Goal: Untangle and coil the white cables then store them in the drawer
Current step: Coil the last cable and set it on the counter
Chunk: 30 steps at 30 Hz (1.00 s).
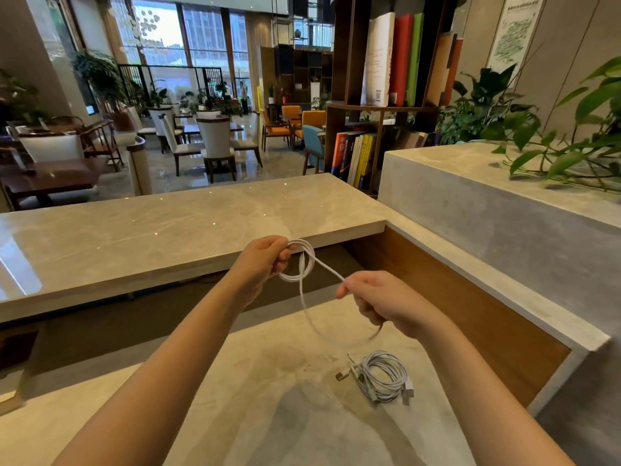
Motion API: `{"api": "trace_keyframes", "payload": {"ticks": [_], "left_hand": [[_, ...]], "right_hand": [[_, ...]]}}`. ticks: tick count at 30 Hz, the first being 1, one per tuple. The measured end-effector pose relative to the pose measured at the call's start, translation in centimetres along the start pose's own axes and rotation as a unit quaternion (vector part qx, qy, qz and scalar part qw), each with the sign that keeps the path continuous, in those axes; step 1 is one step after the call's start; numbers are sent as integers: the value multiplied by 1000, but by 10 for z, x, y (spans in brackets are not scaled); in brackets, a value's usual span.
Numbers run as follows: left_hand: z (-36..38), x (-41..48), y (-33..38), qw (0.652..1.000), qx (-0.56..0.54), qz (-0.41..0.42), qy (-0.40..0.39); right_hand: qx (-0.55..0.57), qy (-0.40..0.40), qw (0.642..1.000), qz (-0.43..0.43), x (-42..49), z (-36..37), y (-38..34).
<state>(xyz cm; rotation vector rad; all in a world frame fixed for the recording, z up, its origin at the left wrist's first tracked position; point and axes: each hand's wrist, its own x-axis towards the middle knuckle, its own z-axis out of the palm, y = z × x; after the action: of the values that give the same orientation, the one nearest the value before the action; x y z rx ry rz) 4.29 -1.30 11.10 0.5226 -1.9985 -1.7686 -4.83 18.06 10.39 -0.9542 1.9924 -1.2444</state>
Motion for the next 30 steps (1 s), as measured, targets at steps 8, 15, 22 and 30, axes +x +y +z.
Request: {"api": "trace_keyframes", "payload": {"ticks": [8, 15, 22, 30], "left_hand": [[-4, -5, 7, 956, -269, -119, 9], [21, -19, 1, 972, -213, -88, 36], [27, -34, -5, 981, -172, -62, 58], [34, -47, -9, 963, -224, -131, 74]], "right_hand": [[-191, 25, 980, -55, 1, 23, 1], [-265, 129, 949, -115, 14, 37, -12], [81, 51, 995, -32, 7, 27, -15], [203, 82, 976, 0, 6, 42, -5]]}}
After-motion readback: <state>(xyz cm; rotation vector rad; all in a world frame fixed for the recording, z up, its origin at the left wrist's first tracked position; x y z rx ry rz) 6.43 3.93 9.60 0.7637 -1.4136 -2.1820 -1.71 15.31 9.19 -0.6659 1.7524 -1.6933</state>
